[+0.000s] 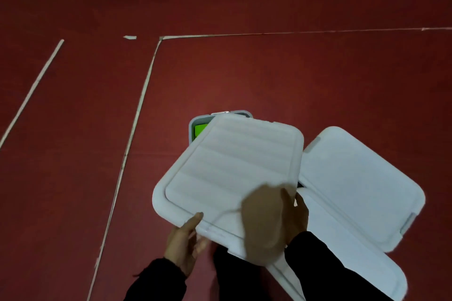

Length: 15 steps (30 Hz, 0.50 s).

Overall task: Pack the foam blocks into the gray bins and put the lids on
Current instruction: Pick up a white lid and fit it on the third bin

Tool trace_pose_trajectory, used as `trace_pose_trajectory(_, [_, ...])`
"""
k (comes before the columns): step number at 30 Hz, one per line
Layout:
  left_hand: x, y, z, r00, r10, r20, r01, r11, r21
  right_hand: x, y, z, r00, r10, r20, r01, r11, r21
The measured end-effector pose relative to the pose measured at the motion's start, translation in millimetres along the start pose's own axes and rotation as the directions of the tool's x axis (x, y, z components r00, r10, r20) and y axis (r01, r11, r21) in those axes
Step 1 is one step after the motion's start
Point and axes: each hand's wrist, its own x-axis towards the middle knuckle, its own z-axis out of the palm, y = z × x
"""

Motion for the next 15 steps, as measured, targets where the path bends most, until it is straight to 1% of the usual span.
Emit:
trace_pose_trajectory(2, [53,20,-14,0.993,-0.008,-0.117,-0.002,0.997,-0.083,35,-5,28,0.999,-0.023,0.029,0.024,0.998,-0.053])
trace_pose_trajectory(3, [80,30,-23,0.983,-0.012,-0.185,-0.011,0.992,-0.122,53,-7,40,0.997,-0.056,0.059,0.060,0.996,-0.071])
trace_pose_trajectory(4, [106,38,-33,0.970,0.001,-0.244,-0.034,0.991,-0.128,67,-12,52,0.994,-0.078,0.075,0.085,0.992,-0.092])
trace_pose_trajectory(6, [152,52,-48,0.937,0.037,-0.346,-0.050,0.998,-0.028,100,-17,74,0.989,-0.107,0.101,0.119,0.986,-0.119])
trace_pose_trajectory(7, [175,57,-54,0.920,0.066,-0.386,-0.045,0.997,0.064,118,-18,86,0.985,-0.127,0.114,0.143,0.979,-0.144])
trace_pose_trajectory(8, [196,60,-58,0.913,0.109,-0.394,-0.050,0.986,0.158,138,-16,99,0.982,-0.148,0.118,0.167,0.971,-0.172])
trace_pose_trajectory(10, [241,57,-65,0.933,0.194,-0.304,-0.077,0.930,0.358,176,-11,125,0.985,-0.163,0.057,0.172,0.959,-0.225])
trace_pose_trajectory(12, [281,46,-74,0.954,0.217,-0.206,-0.073,0.838,0.540,212,2,145,0.985,-0.170,-0.007,0.160,0.936,-0.313])
trace_pose_trajectory(14, [319,35,-84,0.981,0.138,-0.137,-0.030,0.803,0.595,242,13,162,0.976,-0.211,-0.060,0.170,0.900,-0.401])
trace_pose_trajectory(15, [333,30,-86,0.989,0.083,-0.122,0.007,0.800,0.600,255,18,169,0.973,-0.226,-0.055,0.179,0.878,-0.444])
